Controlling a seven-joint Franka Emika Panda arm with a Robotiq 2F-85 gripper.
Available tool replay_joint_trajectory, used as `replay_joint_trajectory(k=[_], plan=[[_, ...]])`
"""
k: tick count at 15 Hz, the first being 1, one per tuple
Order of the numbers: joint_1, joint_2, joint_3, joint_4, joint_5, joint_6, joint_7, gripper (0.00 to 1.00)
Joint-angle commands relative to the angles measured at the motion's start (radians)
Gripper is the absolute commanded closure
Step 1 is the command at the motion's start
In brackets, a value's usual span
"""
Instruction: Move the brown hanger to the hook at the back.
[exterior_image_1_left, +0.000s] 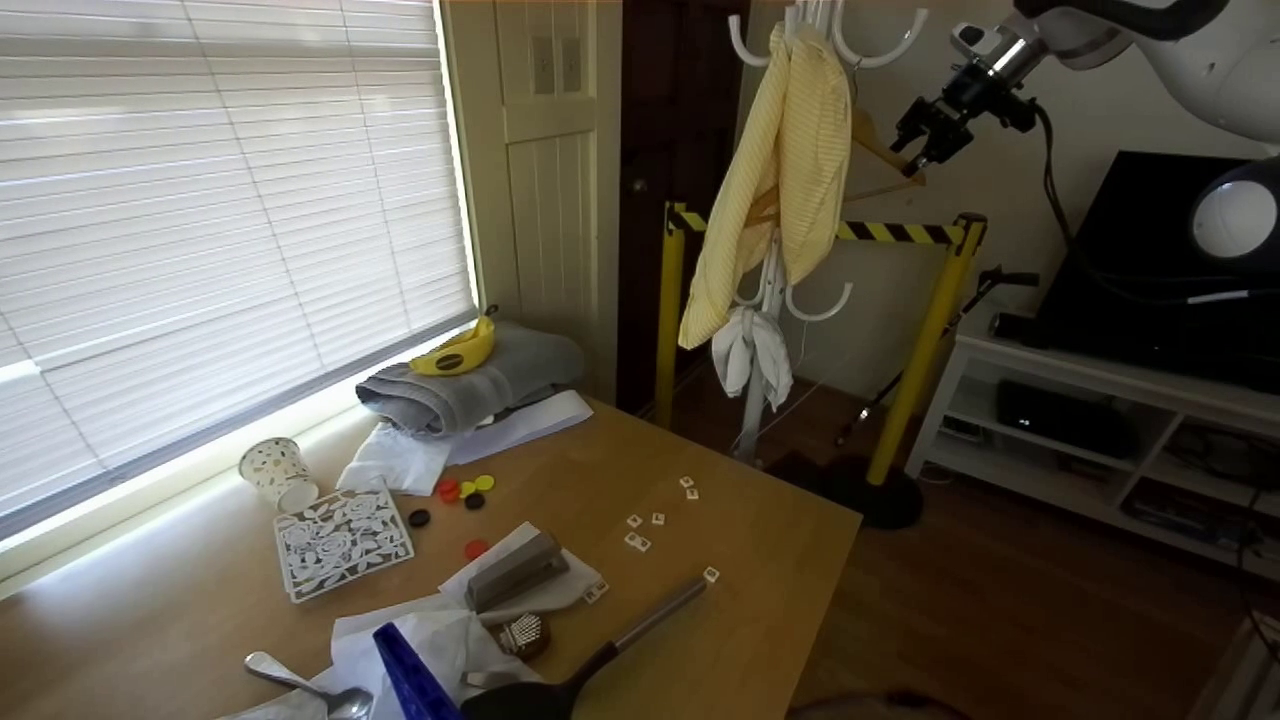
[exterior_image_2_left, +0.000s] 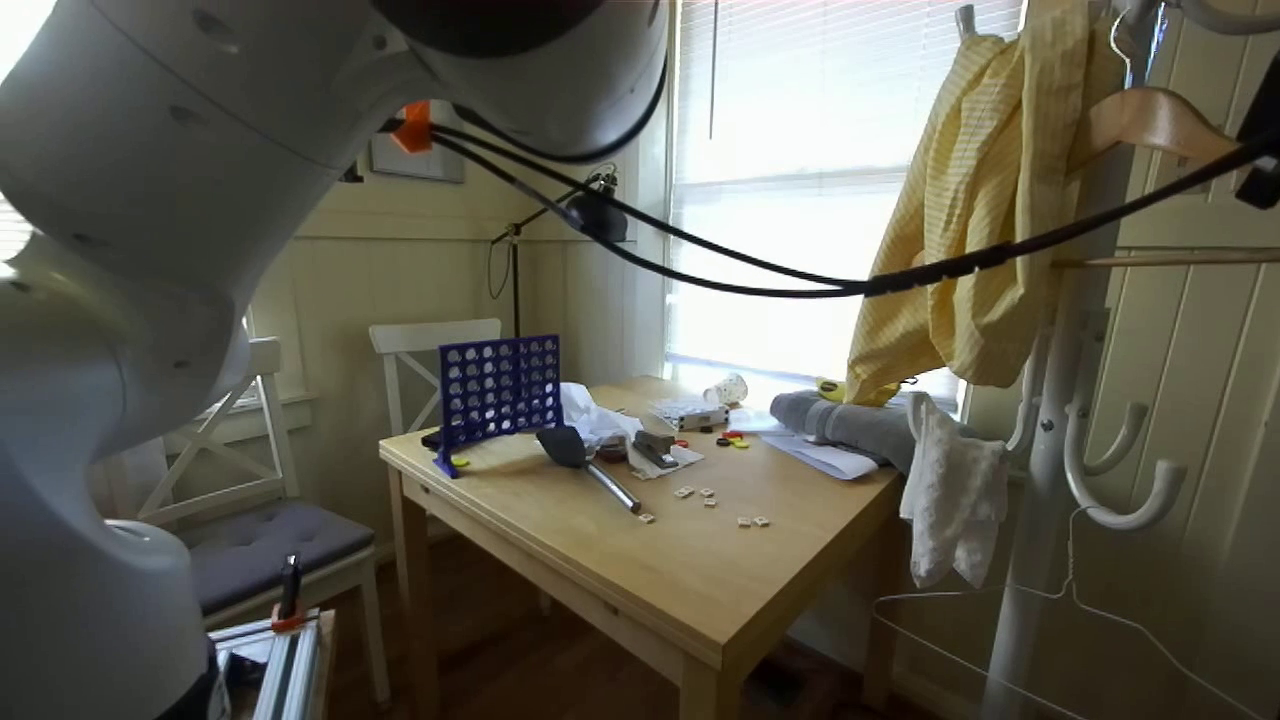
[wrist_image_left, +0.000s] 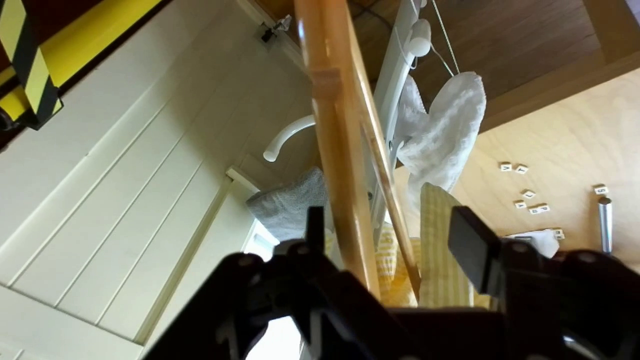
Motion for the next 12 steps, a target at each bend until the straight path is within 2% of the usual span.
replay_joint_trajectory(k=[1, 4, 6, 12], plan=[[-0.004, 0.045, -0.004, 0.073, -0.016, -0.013, -0.004, 0.66], [-0.001, 0.041, -0.006, 0.076, -0.019, -0.015, -0.003, 0.88], [0.006, 0.017, -0.009, 0.073, -0.026, -0.036, 0.004, 0.99], [0.034, -0.052, -0.016, 0.081, -0.045, -0.129, 0.025, 0.96]])
